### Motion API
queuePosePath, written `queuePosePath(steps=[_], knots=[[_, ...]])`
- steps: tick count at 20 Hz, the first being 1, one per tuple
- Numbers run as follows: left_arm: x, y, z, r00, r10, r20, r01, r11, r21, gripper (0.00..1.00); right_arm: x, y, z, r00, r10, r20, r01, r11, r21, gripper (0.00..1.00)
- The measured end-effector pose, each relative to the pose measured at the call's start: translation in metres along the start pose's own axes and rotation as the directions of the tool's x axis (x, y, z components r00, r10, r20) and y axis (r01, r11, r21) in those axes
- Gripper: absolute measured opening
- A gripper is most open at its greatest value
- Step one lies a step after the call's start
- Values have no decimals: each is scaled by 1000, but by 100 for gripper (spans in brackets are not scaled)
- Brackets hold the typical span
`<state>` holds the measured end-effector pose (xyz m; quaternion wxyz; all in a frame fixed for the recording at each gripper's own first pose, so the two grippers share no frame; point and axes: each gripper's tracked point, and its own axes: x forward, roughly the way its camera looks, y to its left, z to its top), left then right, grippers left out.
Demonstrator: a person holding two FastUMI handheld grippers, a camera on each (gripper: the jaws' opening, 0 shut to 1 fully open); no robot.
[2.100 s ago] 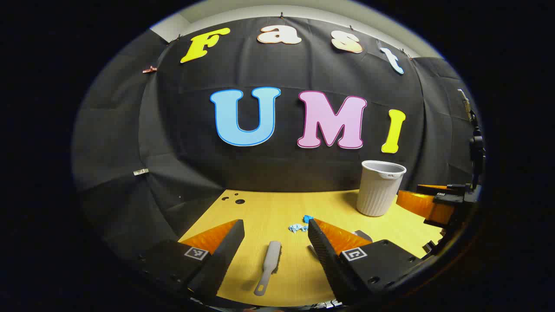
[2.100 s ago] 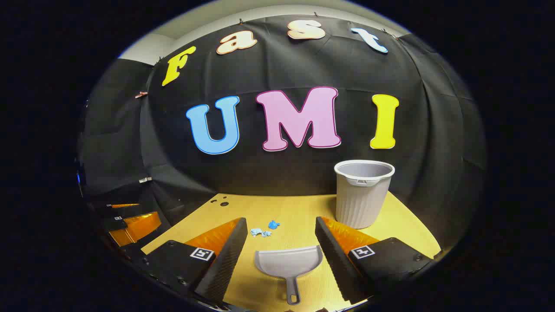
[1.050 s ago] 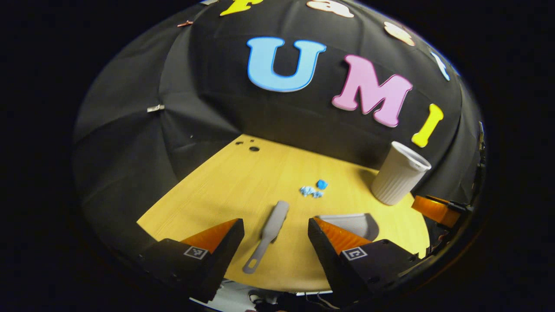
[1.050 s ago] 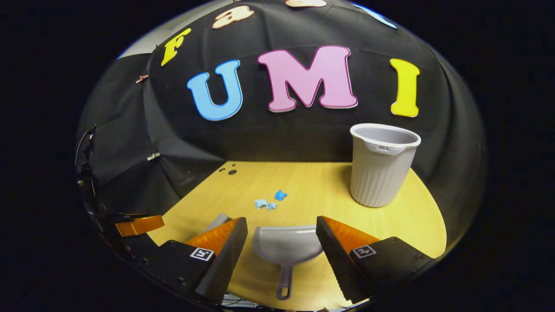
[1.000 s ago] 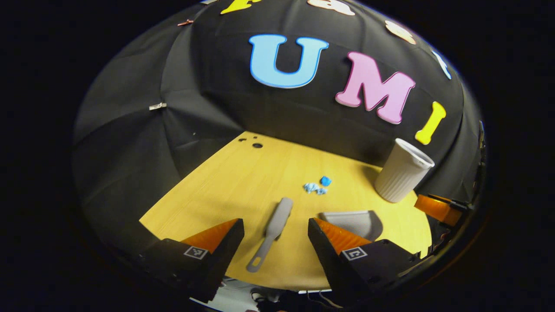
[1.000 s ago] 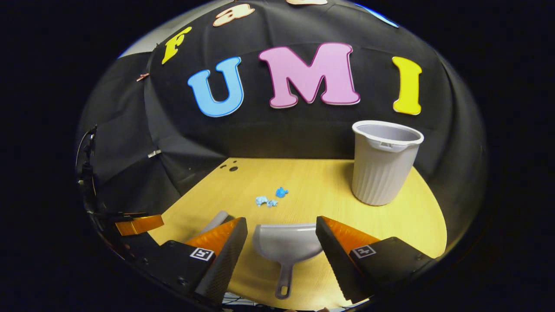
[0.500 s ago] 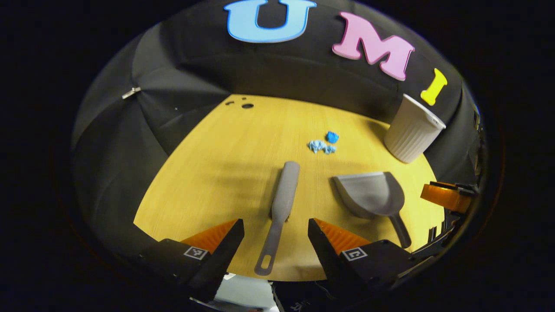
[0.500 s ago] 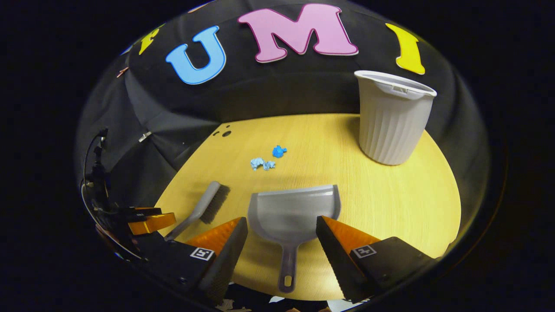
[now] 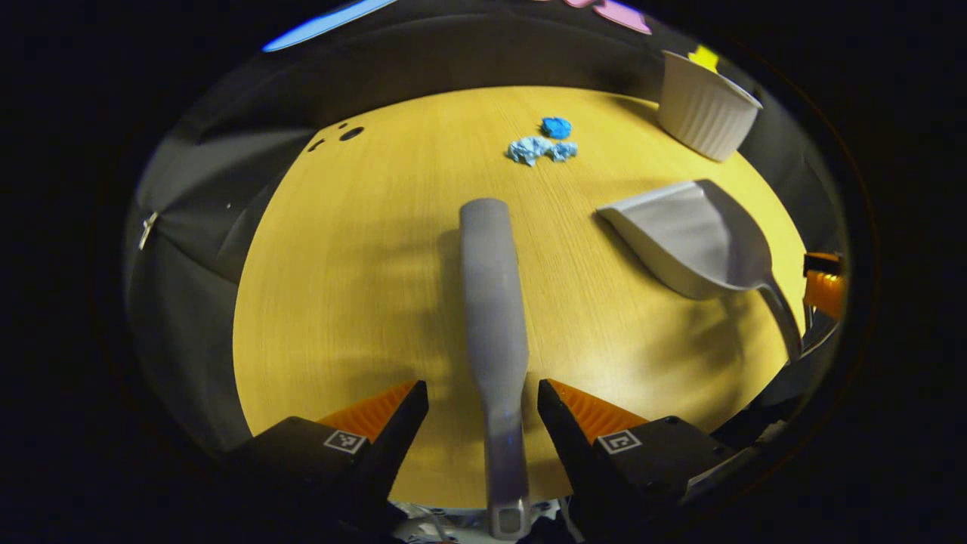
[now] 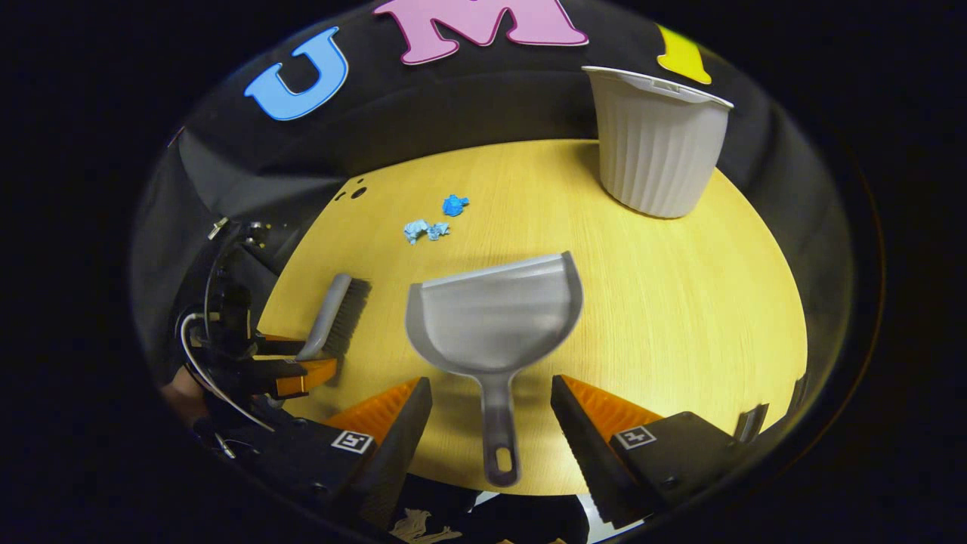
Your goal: Pick up the small broom and dustpan from the desktop, sweep the trash into the dustpan with the broom, and then empty the trash into the garbage bin.
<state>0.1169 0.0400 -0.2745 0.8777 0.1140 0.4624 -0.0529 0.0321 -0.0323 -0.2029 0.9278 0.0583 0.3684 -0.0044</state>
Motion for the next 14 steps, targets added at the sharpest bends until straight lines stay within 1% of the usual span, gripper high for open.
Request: queuePosePath(steps=[2, 3, 5, 6, 7, 8, 9, 10, 11, 14], knots=[[6, -2, -4, 1000, -8, -20, 8, 1000, 6, 90, 0, -1, -9, 1000, -11, -23, 12, 1000, 5, 99], [10, -3, -7, 999, -17, -31, 17, 1000, 7, 82, 1, 3, -15, 999, -4, -39, 4, 1000, 6, 99], [11, -9, -5, 998, -57, -11, 57, 998, -15, 68, 1, 10, -28, 998, 7, -65, -7, 1000, 1, 99], [13, -10, -5, 997, -70, -12, 70, 997, -26, 63, 2, 13, -33, 997, 16, -76, -16, 1000, 3, 99], [13, -10, -2, 997, -71, -2, 71, 997, -40, 59, 3, 17, -37, 996, 25, -87, -24, 1000, 10, 99], [15, -10, -2, 997, -72, 1, 72, 996, -52, 58, 5, 17, -39, 995, 27, -96, -26, 1000, 18, 99], [16, -6, 2, 998, -62, 20, 64, 996, -65, 45, 7, 18, -41, 995, 27, -97, -24, 999, 32, 99], [20, -7, 2, 998, -59, 23, 61, 995, -84, 36, 9, 18, -43, 995, 27, -101, -22, 999, 47, 99], [15, -6, 4, 997, -61, 36, 65, 994, -93, 31, 12, 18, -46, 994, 25, -107, -18, 998, 59, 99], [14, -5, 8, 994, -88, 71, 93, 993, -67, 29, 21, 16, -50, 993, 8, -118, 2, 996, 90, 99]])
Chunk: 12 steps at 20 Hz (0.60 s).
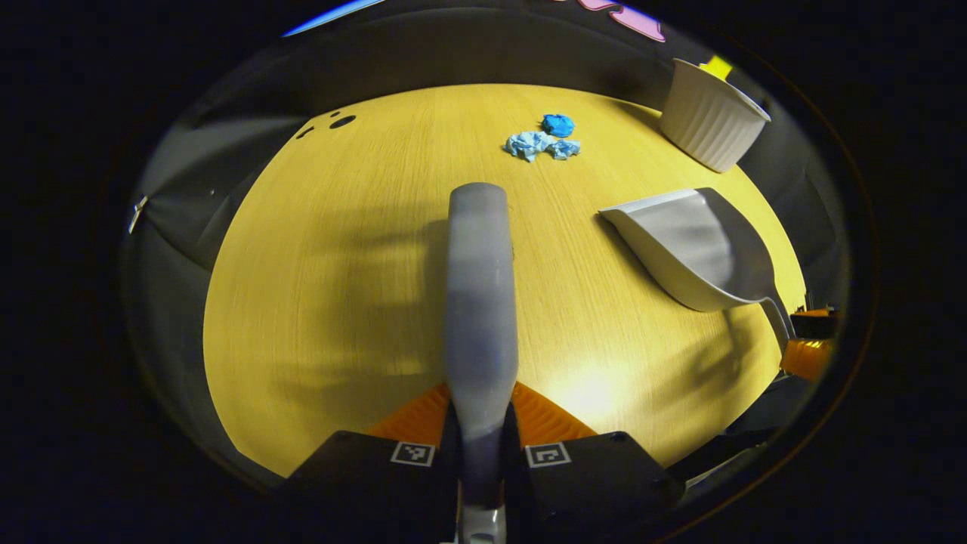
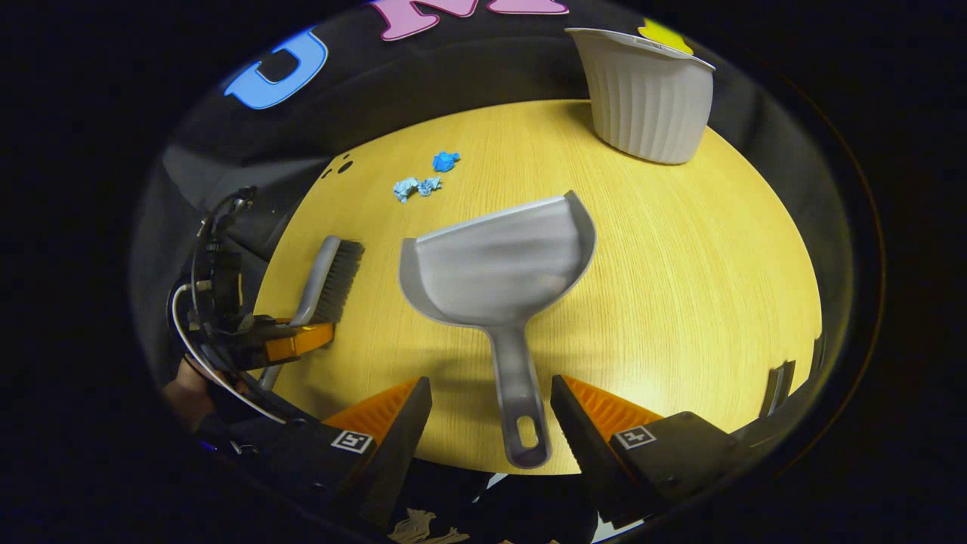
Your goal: Pick up the small broom and dustpan from the desktop, sweep the trash into the dustpan with the broom, and then empty the trash into the garbage bin.
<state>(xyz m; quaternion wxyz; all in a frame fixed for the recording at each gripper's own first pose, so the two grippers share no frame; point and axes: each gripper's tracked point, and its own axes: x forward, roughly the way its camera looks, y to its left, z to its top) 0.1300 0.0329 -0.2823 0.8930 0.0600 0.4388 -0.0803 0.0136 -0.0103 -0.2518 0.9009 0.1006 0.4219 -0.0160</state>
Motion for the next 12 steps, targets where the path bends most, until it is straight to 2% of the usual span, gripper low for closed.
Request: queuePosePath(steps=[1, 2, 7, 9, 10, 12], knots=[[0, 0, 0, 1000, -13, 9, 13, 1000, -5, 31, 4, 0, -1, 1000, -3, -9, 3, 1000, 9, 99], [-1, 0, 0, 1000, -22, 16, 22, 1000, -16, 28, 8, 0, -2, 1000, -5, -18, 5, 1000, 16, 99], [-23, 11, -3, 996, -49, 79, 54, 996, -70, 27, 27, 2, 2, 999, -17, -46, 18, 1000, 21, 99], [-29, 19, -1, 995, -48, 89, 56, 995, -87, 24, 39, 2, 3, 998, -24, -61, 25, 999, 24, 99], [-32, 24, 0, 995, -45, 93, 53, 994, -96, 27, 45, 1, 3, 997, -32, -71, 33, 999, 22, 99], [-39, 35, 2, 994, -29, 101, 41, 992, -118, 24, 56, -5, 3, 994, -59, -88, 60, 998, 10, 99]])
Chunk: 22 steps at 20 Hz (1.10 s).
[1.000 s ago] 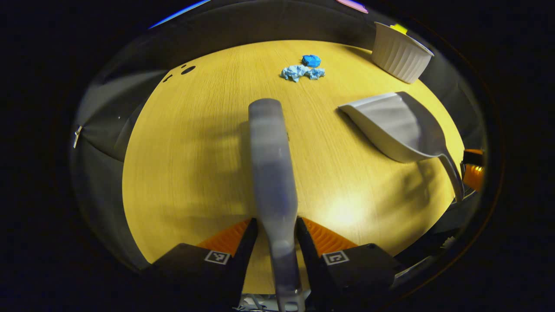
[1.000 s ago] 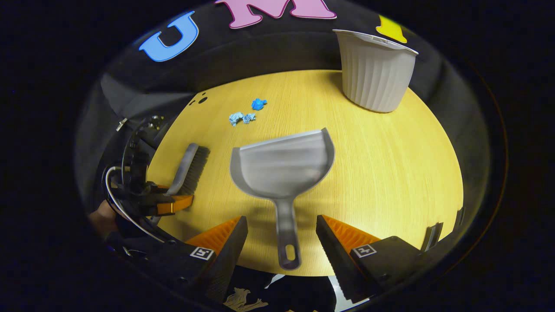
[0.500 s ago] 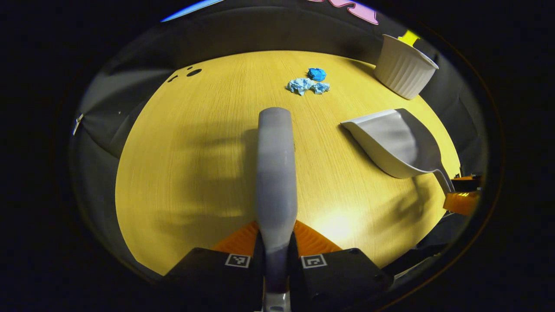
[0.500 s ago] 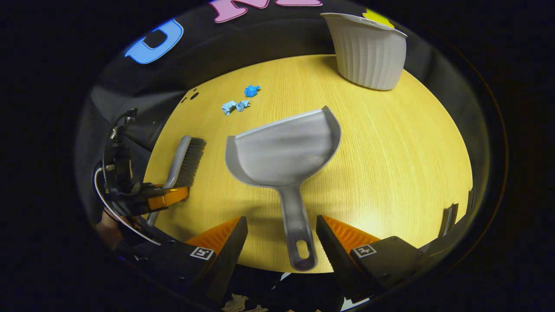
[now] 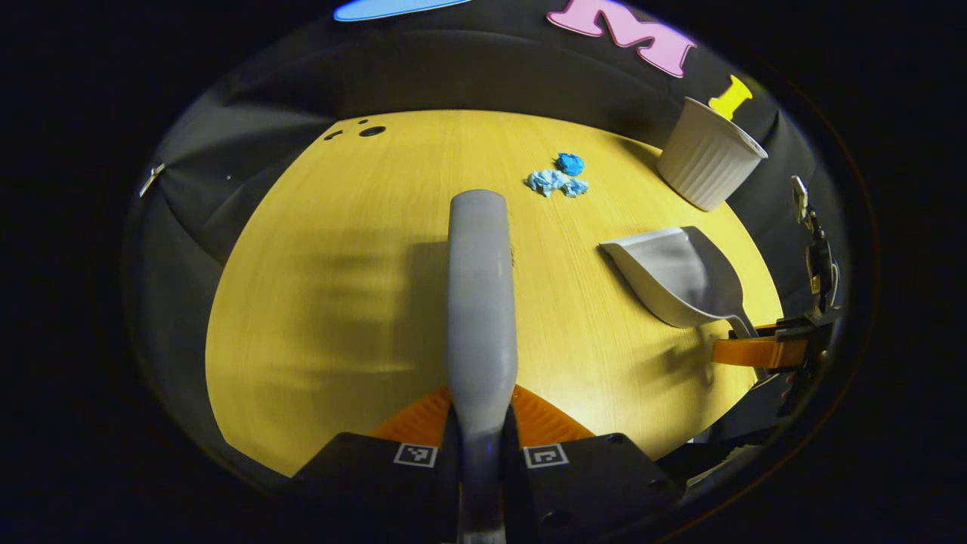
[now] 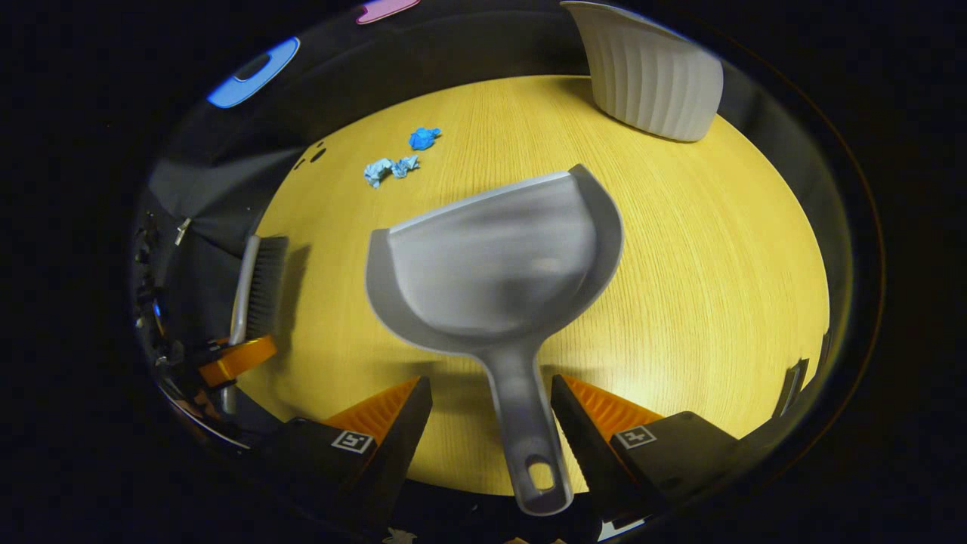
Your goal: Pick up the small broom and dustpan from the desktop, sweep the trash into the dustpan with the broom, and then empty the trash into the garbage bin.
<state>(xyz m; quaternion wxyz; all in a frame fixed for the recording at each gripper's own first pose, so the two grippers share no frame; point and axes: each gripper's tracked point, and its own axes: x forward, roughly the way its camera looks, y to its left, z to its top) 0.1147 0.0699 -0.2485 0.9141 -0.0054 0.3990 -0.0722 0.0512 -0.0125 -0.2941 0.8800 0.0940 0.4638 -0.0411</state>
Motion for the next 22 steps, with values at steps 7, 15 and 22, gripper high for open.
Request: queuePosePath(steps=[7, 15, 22], knots=[[-11, 29, 3, 998, 58, 2, -58, 997, -43, 27, 19, -16, 14, 994, -106, -7, 105, 993, -61, 90], [5, 38, 28, 997, 77, 3, -77, 997, 7, 27, 23, -11, 13, 994, -106, 20, 108, 972, -211, 39], [41, 32, 95, 997, 67, 45, -75, 973, 218, 27, -1, -16, 23, 994, -63, 86, 80, 975, -208, 37]])
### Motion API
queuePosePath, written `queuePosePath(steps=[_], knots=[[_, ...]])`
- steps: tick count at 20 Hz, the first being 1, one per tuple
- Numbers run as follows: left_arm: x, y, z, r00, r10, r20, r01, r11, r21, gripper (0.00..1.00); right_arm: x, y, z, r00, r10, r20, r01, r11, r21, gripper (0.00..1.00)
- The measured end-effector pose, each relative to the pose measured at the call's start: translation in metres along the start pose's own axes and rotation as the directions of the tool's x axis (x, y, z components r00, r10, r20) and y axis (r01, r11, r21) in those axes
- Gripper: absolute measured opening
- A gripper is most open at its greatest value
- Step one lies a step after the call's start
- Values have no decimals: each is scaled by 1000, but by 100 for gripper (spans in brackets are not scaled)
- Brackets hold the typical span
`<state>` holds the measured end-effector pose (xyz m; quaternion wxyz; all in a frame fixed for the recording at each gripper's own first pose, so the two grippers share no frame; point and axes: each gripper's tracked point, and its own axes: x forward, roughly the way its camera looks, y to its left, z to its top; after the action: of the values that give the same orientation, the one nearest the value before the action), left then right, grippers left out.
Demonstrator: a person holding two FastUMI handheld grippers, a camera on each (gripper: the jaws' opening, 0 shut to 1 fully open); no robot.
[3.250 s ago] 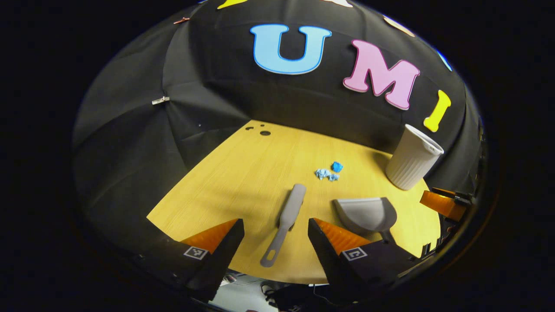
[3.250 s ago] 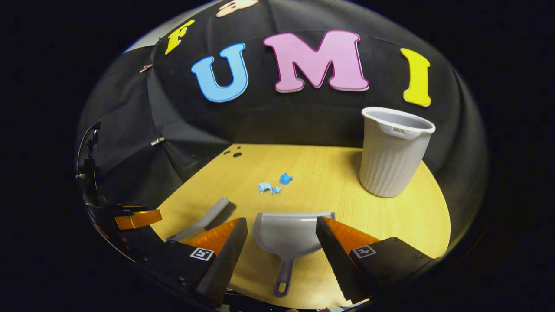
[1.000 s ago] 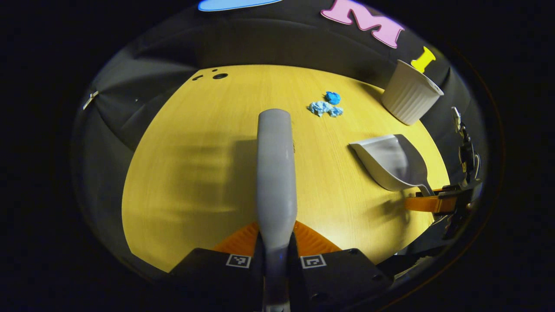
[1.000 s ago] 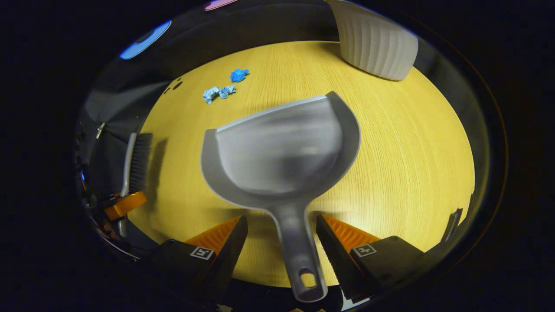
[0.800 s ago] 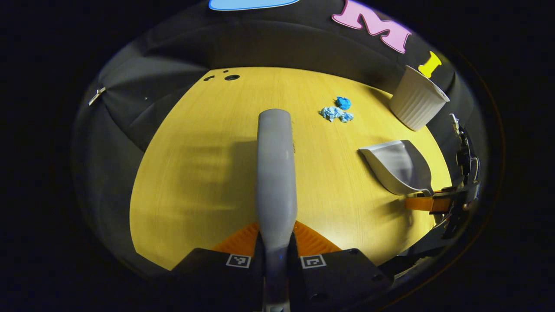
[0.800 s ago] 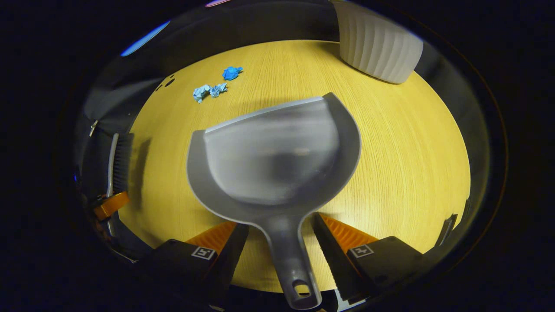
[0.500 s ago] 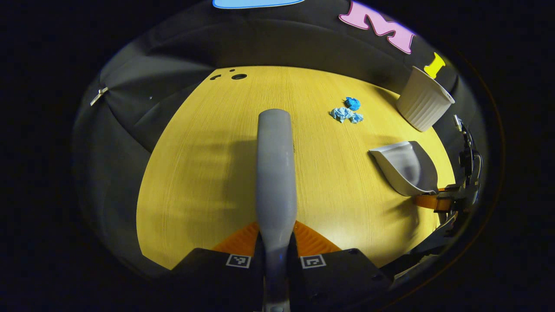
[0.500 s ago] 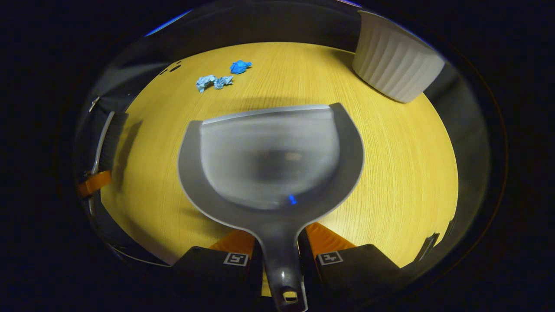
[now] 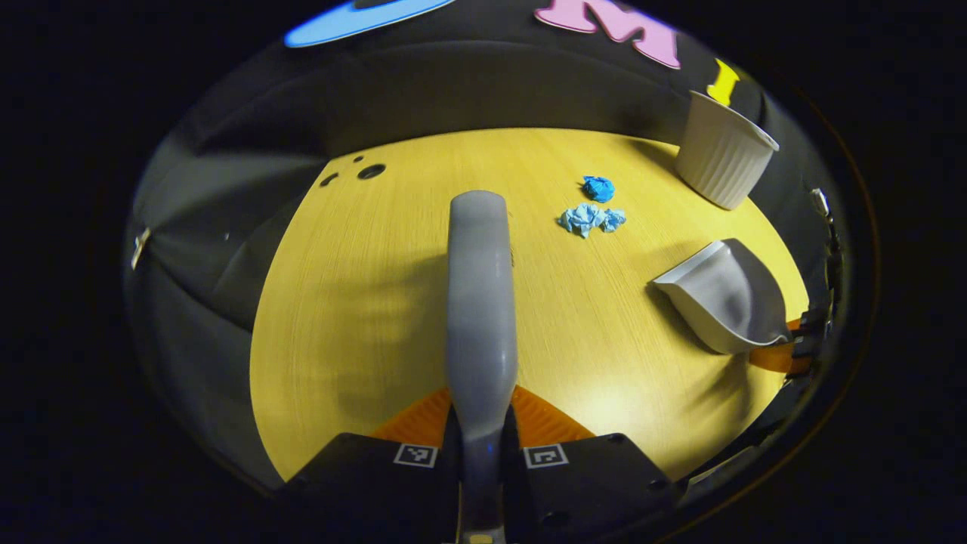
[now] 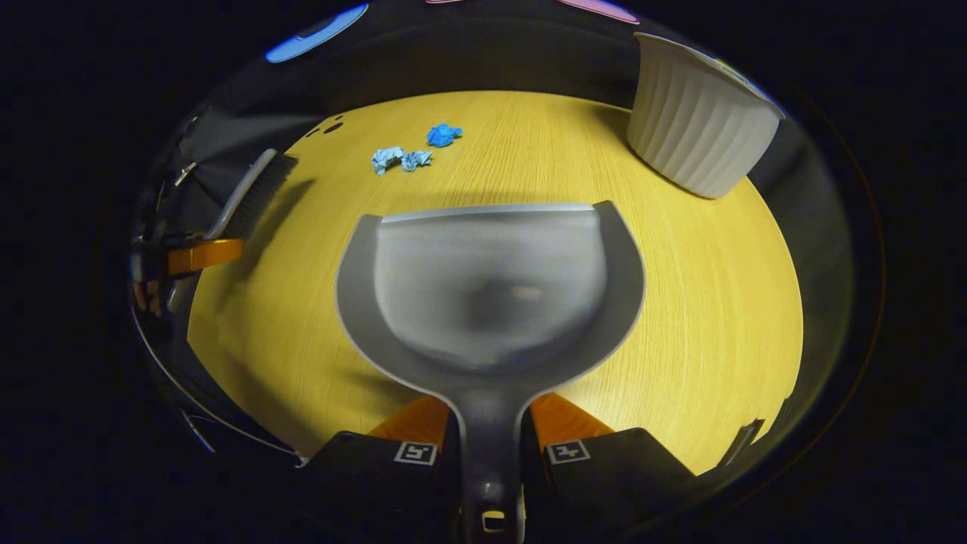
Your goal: Pick up the small broom and dustpan from the desktop, sweep the trash into the dustpan with the broom, and then empty the trash into the garbage bin.
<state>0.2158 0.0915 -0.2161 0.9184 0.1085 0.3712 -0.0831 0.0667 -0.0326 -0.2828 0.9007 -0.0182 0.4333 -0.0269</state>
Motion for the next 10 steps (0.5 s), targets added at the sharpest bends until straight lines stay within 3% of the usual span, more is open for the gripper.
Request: queuePosePath(steps=[5, 10], knots=[[45, -8, 63, 999, -44, 7, 43, 993, 108, 30, -9, -7, -6, 1000, -19, -4, 19, 998, -67, 37], [91, -31, 122, 995, -104, 0, 100, 959, 266, 27, -11, -7, -21, 1000, -10, -24, 6, 986, -168, 37]])
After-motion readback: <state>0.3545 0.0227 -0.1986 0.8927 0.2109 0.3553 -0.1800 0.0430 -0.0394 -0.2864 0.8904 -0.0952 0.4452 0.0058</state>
